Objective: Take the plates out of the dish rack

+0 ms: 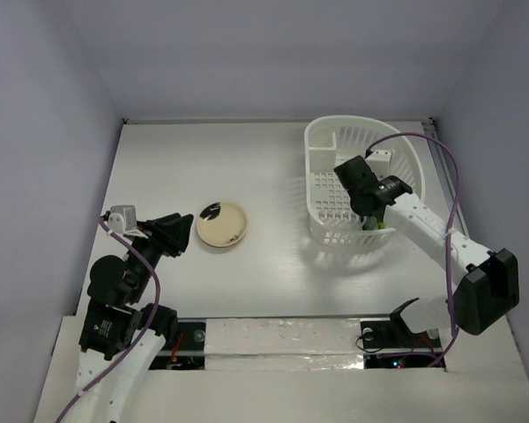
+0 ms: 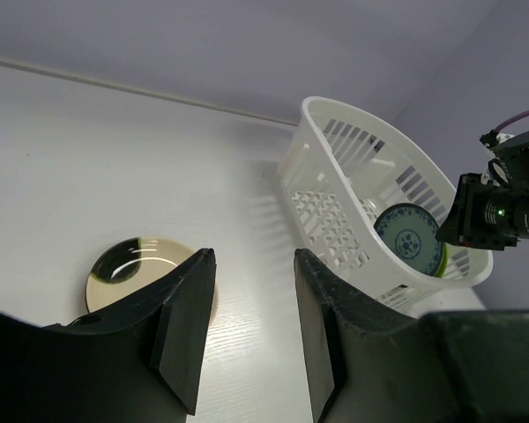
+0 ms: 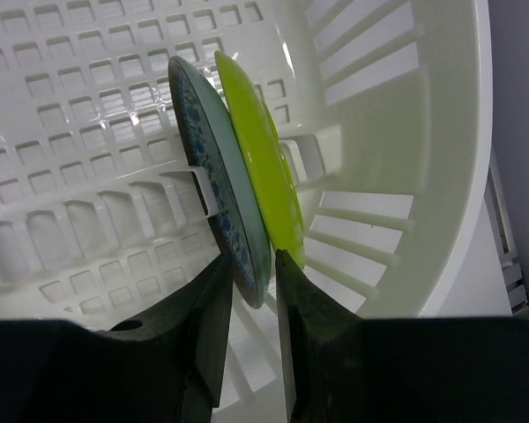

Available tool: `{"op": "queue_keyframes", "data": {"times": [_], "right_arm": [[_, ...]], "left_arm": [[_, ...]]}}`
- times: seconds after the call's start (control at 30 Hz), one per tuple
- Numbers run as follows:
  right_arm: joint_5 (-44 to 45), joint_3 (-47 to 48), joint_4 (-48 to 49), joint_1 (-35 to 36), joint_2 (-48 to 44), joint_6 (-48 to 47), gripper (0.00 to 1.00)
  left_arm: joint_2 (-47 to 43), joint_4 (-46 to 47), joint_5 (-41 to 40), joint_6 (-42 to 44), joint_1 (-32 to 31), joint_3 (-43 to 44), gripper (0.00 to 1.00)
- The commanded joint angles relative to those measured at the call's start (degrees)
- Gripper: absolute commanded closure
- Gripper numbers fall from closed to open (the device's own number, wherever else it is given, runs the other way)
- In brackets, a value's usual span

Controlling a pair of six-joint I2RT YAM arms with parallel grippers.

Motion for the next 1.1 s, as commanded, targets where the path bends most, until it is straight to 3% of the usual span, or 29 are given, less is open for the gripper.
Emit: {"op": "queue_keyframes", "data": {"times": [0.0,0.53,0.83,1.07], "right_arm": [[0.0,-0.3,2.6,-0.8,-0.3,-1.6,0.69],[-2.5,0.8,6.2,-3.6,2.8,-5.2,0.74],[-1.1,1.7,6.5,-5.3,5.8,-7.2,0.66],[1.4,3.6,5.0,-5.3,6.2,-8.9,0.87]], "left_arm": [[-0.5,2.8,-0.1,0.2,-0.7,1.5,0.62],[-0.1,2.6,-0.4,0.1,-0.7,1.5,0.62],[0.2,2.5,-0.4,0.2,-0.7,1.5,0.62],[0.3,2.6,-0.3,0.2,-0.7,1.5,0.62]]}}
